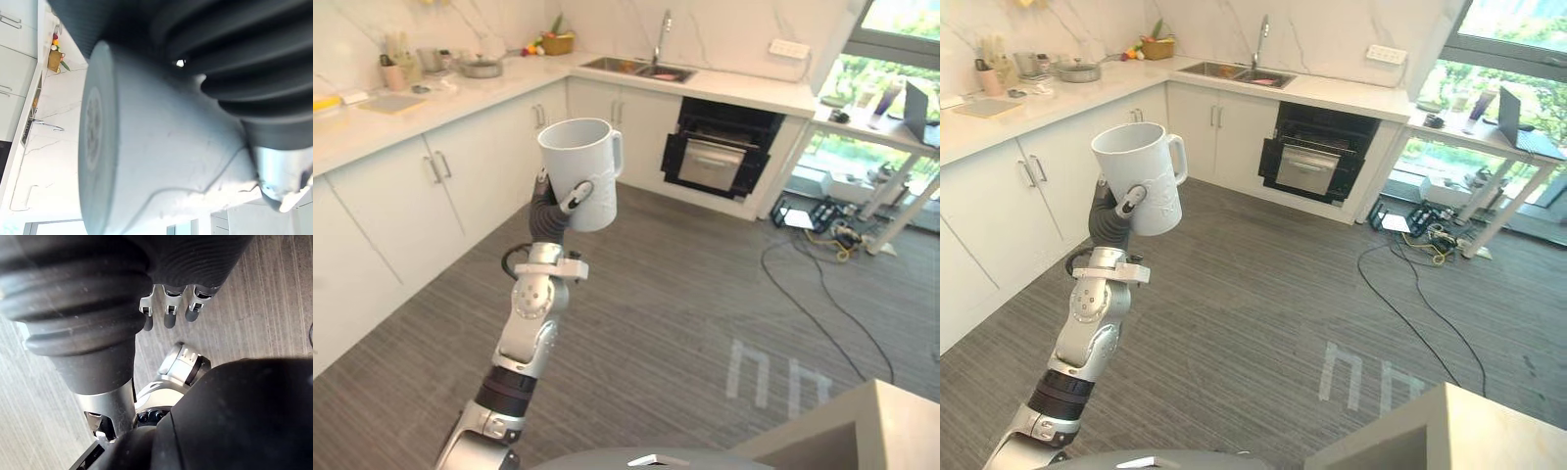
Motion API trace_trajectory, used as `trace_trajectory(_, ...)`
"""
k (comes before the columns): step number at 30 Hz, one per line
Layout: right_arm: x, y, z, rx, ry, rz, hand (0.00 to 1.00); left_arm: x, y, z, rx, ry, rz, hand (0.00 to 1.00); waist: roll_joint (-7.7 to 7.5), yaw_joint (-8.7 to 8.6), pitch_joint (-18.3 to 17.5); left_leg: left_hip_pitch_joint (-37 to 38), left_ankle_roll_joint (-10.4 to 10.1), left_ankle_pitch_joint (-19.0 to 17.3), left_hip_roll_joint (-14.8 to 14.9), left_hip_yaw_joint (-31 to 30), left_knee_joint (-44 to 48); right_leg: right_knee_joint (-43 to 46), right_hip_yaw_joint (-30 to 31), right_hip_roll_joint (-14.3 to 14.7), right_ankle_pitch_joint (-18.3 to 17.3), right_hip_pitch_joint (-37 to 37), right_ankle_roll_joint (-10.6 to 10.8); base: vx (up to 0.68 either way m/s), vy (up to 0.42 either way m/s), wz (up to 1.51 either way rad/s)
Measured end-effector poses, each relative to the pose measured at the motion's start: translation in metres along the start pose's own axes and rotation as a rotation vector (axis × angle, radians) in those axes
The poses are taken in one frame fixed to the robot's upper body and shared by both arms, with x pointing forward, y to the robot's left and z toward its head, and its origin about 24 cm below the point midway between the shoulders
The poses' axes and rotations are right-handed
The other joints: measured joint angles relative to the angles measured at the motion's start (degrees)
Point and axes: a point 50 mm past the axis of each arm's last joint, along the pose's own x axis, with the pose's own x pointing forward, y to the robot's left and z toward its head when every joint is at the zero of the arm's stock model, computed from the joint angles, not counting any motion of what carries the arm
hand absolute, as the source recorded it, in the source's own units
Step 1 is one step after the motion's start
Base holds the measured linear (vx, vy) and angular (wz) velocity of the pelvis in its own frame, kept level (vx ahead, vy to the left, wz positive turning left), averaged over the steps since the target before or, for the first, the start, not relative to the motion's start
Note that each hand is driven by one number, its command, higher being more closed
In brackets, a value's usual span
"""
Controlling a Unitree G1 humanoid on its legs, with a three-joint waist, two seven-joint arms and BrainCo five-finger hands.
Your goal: Walk over to the sink, pick up the cup, carry it to the dishwasher, place the cup inside the dishwasher, then close the dishwasher door
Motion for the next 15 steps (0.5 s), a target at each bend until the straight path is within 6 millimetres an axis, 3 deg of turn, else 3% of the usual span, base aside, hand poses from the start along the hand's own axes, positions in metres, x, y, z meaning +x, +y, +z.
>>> trace_trajectory(7, 0.0, 0.003, 0.003, -0.048, -0.015, 0.005, 0.0, -0.002, 0.005, -0.004, -0.016, 0.009, 0.093, 1.0, -0.22, 0.03, 0.3, 1.6, -0.6, -1.5, 0.9, 4.6, 1.9, -1.2, -0.1, 0.4, 0.9, -0.1, -0.1, -0.01, 0.009, -0.37)
trace_trajectory(10, 0.0, 0.003, -0.001, -0.071, 0.031, 0.002, 0.0, -0.004, 0.024, 0.0, 0.004, -0.012, 0.192, 1.0, 0.25, 1.53, 0.8, 3.1, -1.6, -2.2, 1.6, 10.0, 1.8, -1.4, -7.2, -0.9, 1.1, -1.3, -1.1, -0.03, 0.016, -0.78)
trace_trajectory(15, 0.001, 0.004, -0.004, -0.062, 0.041, -0.006, 0.0, -0.008, 0.041, 0.003, 0.018, -0.031, 0.292, 1.0, -0.31, 1.17, 0.8, 3.8, -2.3, -3.1, 2.2, 11.6, 2.0, -2.6, -8.7, -0.6, 2.6, -1.0, -1.1, 0.01, -0.021, -0.27)
